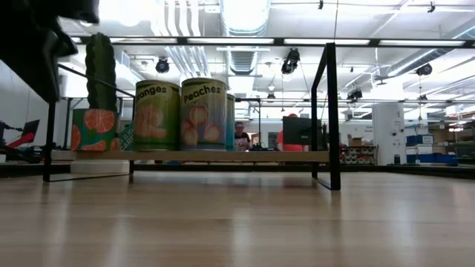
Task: Pick and place cans onto a shelf
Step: Adjust the small canned oranges can on the shelf
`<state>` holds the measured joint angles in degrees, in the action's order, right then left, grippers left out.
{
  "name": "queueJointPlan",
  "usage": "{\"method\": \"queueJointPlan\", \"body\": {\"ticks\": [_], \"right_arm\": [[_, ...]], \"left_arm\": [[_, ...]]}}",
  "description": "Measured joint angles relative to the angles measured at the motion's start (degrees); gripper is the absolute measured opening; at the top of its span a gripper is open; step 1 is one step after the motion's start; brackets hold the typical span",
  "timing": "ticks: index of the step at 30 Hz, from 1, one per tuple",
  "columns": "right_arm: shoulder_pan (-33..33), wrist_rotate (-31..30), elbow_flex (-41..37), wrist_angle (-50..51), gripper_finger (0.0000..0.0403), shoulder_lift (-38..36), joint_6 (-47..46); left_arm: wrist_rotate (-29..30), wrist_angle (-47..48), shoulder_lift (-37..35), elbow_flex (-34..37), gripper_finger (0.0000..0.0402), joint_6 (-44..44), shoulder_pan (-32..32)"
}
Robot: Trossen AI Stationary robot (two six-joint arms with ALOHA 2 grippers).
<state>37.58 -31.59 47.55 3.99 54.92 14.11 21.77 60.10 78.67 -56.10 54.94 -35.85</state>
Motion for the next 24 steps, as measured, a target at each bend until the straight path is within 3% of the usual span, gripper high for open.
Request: {"method": "queueJointPlan", "body": {"ticks": [9, 24], "right_arm": [[0.0, 0.0, 0.0, -1.3, 0.0327, 0.0, 1.5], [0.0, 0.0, 0.0, -0.9, 0.0327, 0.0, 0.9]], "left_arm": [[5.8, 0.2, 0.0, 1.5, 0.0000, 1.0, 4.8], [6.1, 0.9, 0.0, 1.5, 0.0000, 1.3, 5.9]]}}
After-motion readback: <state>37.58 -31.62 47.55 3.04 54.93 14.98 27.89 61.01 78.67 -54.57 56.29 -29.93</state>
